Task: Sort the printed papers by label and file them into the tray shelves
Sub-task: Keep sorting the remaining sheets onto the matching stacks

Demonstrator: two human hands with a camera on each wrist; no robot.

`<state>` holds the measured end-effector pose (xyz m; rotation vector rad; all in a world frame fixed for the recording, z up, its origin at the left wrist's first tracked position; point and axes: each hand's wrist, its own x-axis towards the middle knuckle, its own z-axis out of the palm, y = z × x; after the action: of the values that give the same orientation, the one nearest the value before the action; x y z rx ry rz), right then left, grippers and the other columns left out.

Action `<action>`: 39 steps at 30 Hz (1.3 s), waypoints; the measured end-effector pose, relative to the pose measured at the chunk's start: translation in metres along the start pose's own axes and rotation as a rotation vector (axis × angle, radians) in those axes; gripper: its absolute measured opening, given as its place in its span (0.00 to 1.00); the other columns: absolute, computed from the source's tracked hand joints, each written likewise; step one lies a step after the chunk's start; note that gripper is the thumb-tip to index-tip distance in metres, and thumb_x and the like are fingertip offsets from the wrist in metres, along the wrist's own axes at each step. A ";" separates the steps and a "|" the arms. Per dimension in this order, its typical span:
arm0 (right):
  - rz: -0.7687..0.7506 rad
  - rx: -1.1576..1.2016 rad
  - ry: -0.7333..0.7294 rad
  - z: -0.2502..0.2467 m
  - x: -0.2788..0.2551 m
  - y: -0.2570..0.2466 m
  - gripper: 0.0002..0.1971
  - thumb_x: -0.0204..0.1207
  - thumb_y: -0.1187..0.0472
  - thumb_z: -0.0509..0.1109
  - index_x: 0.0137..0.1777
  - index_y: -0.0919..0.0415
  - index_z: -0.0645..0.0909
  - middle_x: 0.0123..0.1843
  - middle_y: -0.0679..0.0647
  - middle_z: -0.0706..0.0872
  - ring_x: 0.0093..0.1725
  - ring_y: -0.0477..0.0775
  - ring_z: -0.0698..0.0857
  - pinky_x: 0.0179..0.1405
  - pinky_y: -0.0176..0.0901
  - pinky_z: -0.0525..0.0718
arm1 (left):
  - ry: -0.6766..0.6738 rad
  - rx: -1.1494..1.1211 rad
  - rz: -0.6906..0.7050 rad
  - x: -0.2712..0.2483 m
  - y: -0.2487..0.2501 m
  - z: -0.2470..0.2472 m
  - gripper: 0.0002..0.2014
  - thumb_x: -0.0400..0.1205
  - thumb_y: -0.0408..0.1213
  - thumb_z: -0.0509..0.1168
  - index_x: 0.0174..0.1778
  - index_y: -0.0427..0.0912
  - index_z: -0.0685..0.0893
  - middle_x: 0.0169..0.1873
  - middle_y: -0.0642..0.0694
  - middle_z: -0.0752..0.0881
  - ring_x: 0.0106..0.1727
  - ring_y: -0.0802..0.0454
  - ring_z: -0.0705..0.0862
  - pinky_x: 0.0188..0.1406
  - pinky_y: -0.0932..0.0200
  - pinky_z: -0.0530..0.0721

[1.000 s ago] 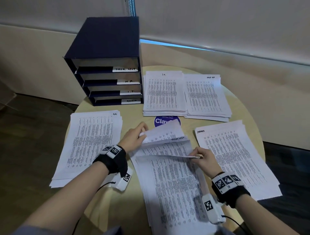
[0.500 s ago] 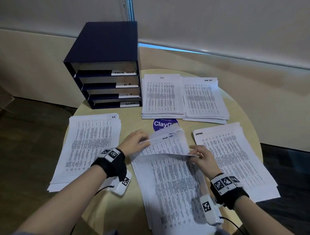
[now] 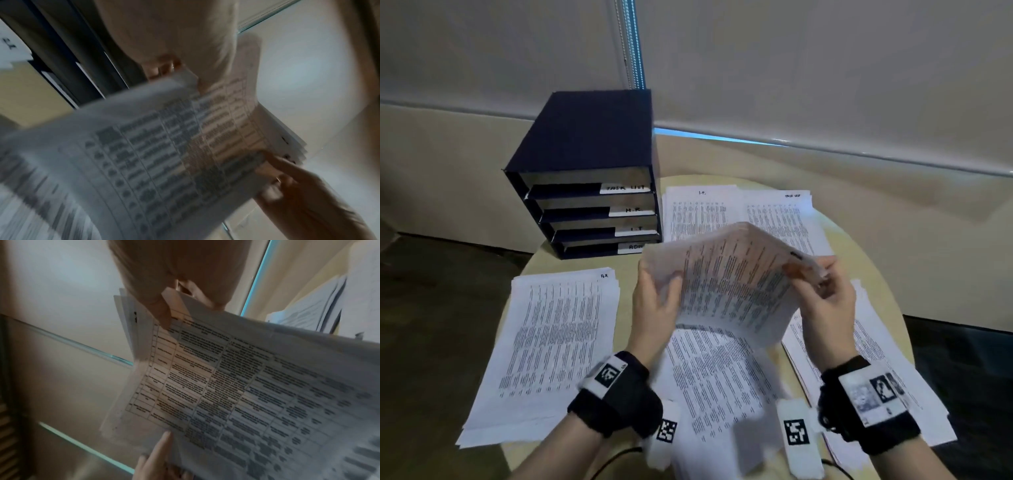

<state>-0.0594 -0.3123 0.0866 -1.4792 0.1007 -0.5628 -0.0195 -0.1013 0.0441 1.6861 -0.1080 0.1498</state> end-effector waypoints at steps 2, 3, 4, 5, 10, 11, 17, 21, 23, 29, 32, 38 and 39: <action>0.048 0.023 -0.007 0.010 -0.009 0.008 0.11 0.70 0.82 0.68 0.42 0.66 0.75 0.34 0.40 0.84 0.35 0.36 0.81 0.37 0.25 0.77 | 0.055 0.008 0.022 -0.008 -0.012 0.006 0.16 0.87 0.47 0.55 0.69 0.65 0.62 0.63 0.46 0.79 0.65 0.51 0.81 0.61 0.50 0.84; 0.084 0.035 -0.012 0.015 -0.013 0.014 0.13 0.70 0.81 0.69 0.42 0.62 0.75 0.37 0.42 0.84 0.36 0.36 0.82 0.37 0.25 0.78 | 0.059 0.039 0.009 -0.012 -0.019 0.008 0.16 0.86 0.51 0.53 0.69 0.62 0.62 0.64 0.45 0.78 0.65 0.48 0.81 0.62 0.44 0.83; 0.127 0.041 -0.019 0.018 -0.017 0.021 0.15 0.69 0.81 0.69 0.43 0.60 0.75 0.40 0.45 0.84 0.37 0.36 0.83 0.37 0.27 0.79 | 0.055 0.049 -0.030 -0.016 -0.027 0.010 0.16 0.86 0.52 0.52 0.69 0.60 0.61 0.65 0.46 0.78 0.65 0.48 0.81 0.63 0.42 0.82; 0.189 0.041 -0.027 0.022 -0.020 0.030 0.16 0.70 0.80 0.69 0.46 0.58 0.74 0.44 0.48 0.83 0.38 0.36 0.84 0.36 0.29 0.81 | 0.049 0.049 -0.077 -0.018 -0.032 0.012 0.15 0.87 0.49 0.52 0.69 0.60 0.60 0.66 0.49 0.78 0.65 0.52 0.80 0.66 0.44 0.80; 0.448 -0.096 -0.100 0.026 -0.025 0.081 0.23 0.71 0.73 0.70 0.55 0.45 0.71 0.57 0.54 0.81 0.53 0.49 0.84 0.47 0.47 0.85 | 0.014 0.134 -0.343 -0.022 -0.063 0.016 0.27 0.89 0.40 0.52 0.81 0.59 0.46 0.83 0.46 0.55 0.81 0.47 0.62 0.79 0.48 0.62; 0.490 -0.155 -0.108 0.025 -0.026 0.090 0.23 0.71 0.74 0.69 0.55 0.47 0.68 0.54 0.56 0.80 0.49 0.53 0.83 0.44 0.47 0.84 | 0.025 0.143 -0.371 -0.020 -0.070 0.015 0.28 0.89 0.39 0.51 0.82 0.57 0.46 0.83 0.45 0.56 0.81 0.46 0.62 0.78 0.50 0.62; 0.631 -0.355 -0.111 0.017 -0.040 0.117 0.20 0.73 0.74 0.65 0.61 0.59 0.65 0.53 0.59 0.80 0.42 0.53 0.83 0.32 0.38 0.79 | 0.142 0.274 -0.411 -0.012 -0.091 -0.002 0.21 0.89 0.36 0.48 0.79 0.49 0.58 0.72 0.39 0.73 0.71 0.39 0.74 0.66 0.47 0.71; 0.560 -0.588 -0.172 0.005 -0.048 0.122 0.20 0.74 0.71 0.67 0.64 0.61 0.69 0.54 0.57 0.82 0.50 0.55 0.82 0.47 0.40 0.76 | 0.195 0.313 -0.399 -0.005 -0.088 -0.039 0.23 0.89 0.36 0.47 0.81 0.51 0.56 0.45 0.33 0.81 0.36 0.40 0.79 0.37 0.46 0.78; 0.500 -0.853 -0.305 -0.001 -0.053 0.128 0.18 0.71 0.67 0.69 0.61 0.59 0.73 0.56 0.57 0.81 0.55 0.57 0.80 0.52 0.43 0.76 | 0.260 0.298 -0.397 -0.003 -0.092 -0.068 0.23 0.87 0.35 0.48 0.79 0.56 0.58 0.38 0.40 0.78 0.29 0.47 0.72 0.30 0.49 0.73; 0.488 -1.306 -0.500 0.000 -0.069 0.124 0.29 0.67 0.44 0.73 0.63 0.55 0.68 0.62 0.58 0.70 0.62 0.58 0.69 0.59 0.49 0.74 | 0.535 0.542 -0.536 -0.011 -0.100 -0.174 0.22 0.82 0.35 0.50 0.73 0.49 0.71 0.60 0.35 0.81 0.52 0.35 0.80 0.48 0.47 0.79; 0.492 -1.379 -0.501 0.002 -0.070 0.125 0.31 0.66 0.40 0.73 0.61 0.57 0.67 0.63 0.59 0.69 0.63 0.59 0.68 0.59 0.51 0.75 | 0.535 0.767 -0.740 -0.027 -0.106 -0.216 0.21 0.82 0.36 0.52 0.73 0.42 0.71 0.65 0.30 0.79 0.59 0.27 0.79 0.57 0.42 0.79; 0.606 -1.401 -0.391 0.006 -0.067 0.129 0.42 0.59 0.40 0.77 0.67 0.60 0.64 0.66 0.60 0.68 0.66 0.61 0.68 0.59 0.56 0.77 | 0.374 0.937 -0.929 -0.035 -0.113 -0.241 0.21 0.79 0.33 0.60 0.68 0.33 0.68 0.67 0.26 0.74 0.62 0.27 0.77 0.60 0.43 0.77; 0.635 -1.414 -0.375 0.008 -0.065 0.129 0.44 0.58 0.40 0.78 0.68 0.61 0.64 0.66 0.61 0.67 0.67 0.61 0.67 0.60 0.56 0.76 | 0.379 0.980 -0.951 -0.032 -0.113 -0.237 0.23 0.79 0.33 0.62 0.68 0.33 0.67 0.68 0.27 0.72 0.65 0.28 0.75 0.64 0.39 0.74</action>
<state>-0.0748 -0.2790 -0.0532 -2.7005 0.7570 0.4718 -0.0418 0.1470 -0.0442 2.4351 1.2112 -0.2430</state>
